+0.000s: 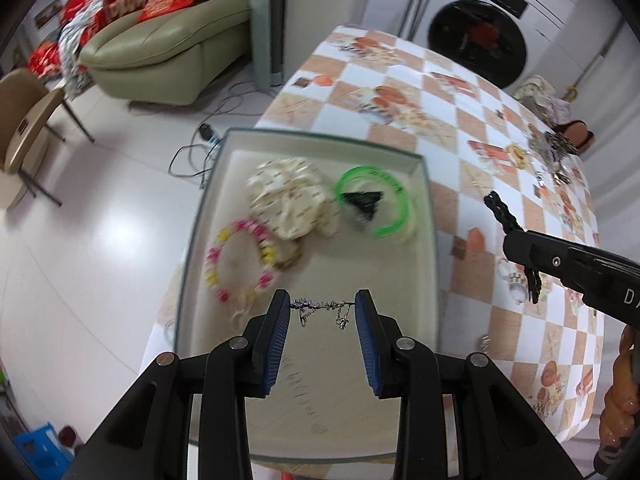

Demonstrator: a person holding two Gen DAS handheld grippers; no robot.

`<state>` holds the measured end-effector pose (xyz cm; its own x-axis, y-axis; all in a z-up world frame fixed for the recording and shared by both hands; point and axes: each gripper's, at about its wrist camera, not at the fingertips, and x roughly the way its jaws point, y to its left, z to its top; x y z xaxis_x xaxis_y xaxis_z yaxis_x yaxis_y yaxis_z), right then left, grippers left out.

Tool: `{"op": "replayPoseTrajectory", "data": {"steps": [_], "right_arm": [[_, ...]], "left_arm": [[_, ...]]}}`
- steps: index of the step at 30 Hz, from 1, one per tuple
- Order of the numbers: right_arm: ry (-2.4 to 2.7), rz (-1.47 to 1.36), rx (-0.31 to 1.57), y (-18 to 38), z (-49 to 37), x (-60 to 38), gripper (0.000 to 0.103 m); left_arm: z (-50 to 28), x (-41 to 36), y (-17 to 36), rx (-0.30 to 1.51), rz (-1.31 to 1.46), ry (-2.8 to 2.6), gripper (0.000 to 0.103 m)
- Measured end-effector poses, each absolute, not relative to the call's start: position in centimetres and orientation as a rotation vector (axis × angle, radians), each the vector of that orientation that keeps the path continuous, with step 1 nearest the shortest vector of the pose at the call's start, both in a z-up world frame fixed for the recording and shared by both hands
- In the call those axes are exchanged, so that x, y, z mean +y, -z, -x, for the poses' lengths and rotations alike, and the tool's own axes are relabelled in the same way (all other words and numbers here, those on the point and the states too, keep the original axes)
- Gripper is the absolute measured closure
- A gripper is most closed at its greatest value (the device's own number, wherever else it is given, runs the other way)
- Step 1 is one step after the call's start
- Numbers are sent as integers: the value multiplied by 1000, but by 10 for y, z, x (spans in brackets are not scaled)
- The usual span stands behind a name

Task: Organize jewelry
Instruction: 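Carry the black beaded clip with the right tool while the left tool carries the silver clip to the tray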

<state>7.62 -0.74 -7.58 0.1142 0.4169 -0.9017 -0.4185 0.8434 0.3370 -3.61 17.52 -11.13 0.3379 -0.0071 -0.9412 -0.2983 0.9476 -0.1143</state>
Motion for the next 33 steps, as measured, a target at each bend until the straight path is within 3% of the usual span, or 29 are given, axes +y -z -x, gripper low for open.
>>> {"op": "replayPoseTrajectory", "data": {"steps": [33], "right_arm": [[-725,207,1459,159,-65,96,67]], "left_arm": [[62,202,176,1316,333,-319,64]]}}
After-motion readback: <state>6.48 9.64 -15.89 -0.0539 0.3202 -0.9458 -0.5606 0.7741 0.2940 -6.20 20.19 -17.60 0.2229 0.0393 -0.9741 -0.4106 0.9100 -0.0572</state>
